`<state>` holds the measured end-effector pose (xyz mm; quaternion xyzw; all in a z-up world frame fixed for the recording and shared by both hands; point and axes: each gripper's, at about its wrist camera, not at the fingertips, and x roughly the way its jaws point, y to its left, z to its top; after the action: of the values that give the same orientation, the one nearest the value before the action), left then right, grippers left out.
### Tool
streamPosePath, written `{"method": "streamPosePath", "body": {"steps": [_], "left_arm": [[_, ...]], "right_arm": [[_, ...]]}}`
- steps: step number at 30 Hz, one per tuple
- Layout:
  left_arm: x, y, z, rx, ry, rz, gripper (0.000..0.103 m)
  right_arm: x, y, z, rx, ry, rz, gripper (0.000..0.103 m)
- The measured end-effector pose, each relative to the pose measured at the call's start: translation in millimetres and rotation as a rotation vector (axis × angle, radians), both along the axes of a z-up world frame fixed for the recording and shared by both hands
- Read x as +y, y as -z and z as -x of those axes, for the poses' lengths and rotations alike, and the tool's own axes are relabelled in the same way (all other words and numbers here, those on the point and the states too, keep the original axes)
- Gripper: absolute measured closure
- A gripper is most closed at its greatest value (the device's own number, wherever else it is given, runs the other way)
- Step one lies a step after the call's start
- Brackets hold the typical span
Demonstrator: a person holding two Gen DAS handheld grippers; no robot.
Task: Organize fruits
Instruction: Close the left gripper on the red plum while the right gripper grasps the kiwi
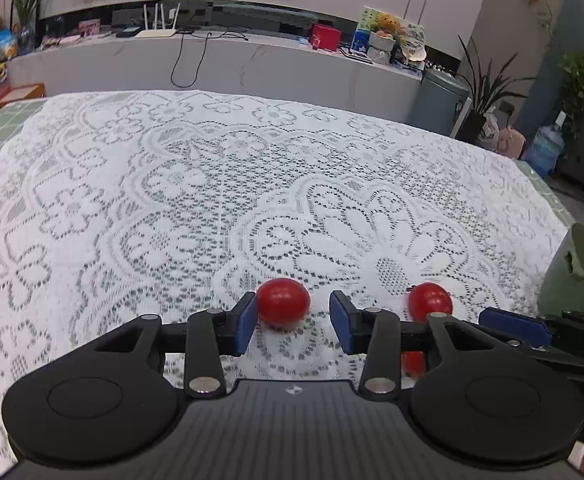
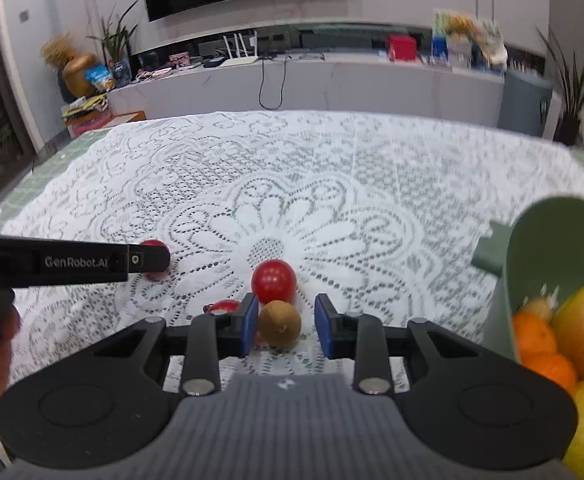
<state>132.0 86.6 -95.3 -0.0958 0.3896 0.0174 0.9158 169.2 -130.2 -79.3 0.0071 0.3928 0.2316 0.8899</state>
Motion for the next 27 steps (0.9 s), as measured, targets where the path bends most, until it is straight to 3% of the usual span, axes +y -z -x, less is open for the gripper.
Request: {"method": "streamPosePath", "body": {"steps": [7, 10, 15, 27], "left_arm": [[0, 6, -9, 0.016, 0.002, -0.047, 0.054], [1, 9, -10, 0.031, 0.005, -0.053, 0.054], [0, 10, -9, 0.036, 0.016, -0.055, 0.067], [-8, -11, 10, 0.015, 0.030, 0.000, 0.068]], "right_arm": [[-15, 10, -12, 0.121, 0.069, -0.131, 0.076], [-17, 11, -12, 0.148, 0.075, -0.170, 0.082], [-21, 13, -14, 0.174, 0.096, -0.210, 0.082], [-24, -14, 6, 0.058, 0.066, -0.139, 0.082]]}}
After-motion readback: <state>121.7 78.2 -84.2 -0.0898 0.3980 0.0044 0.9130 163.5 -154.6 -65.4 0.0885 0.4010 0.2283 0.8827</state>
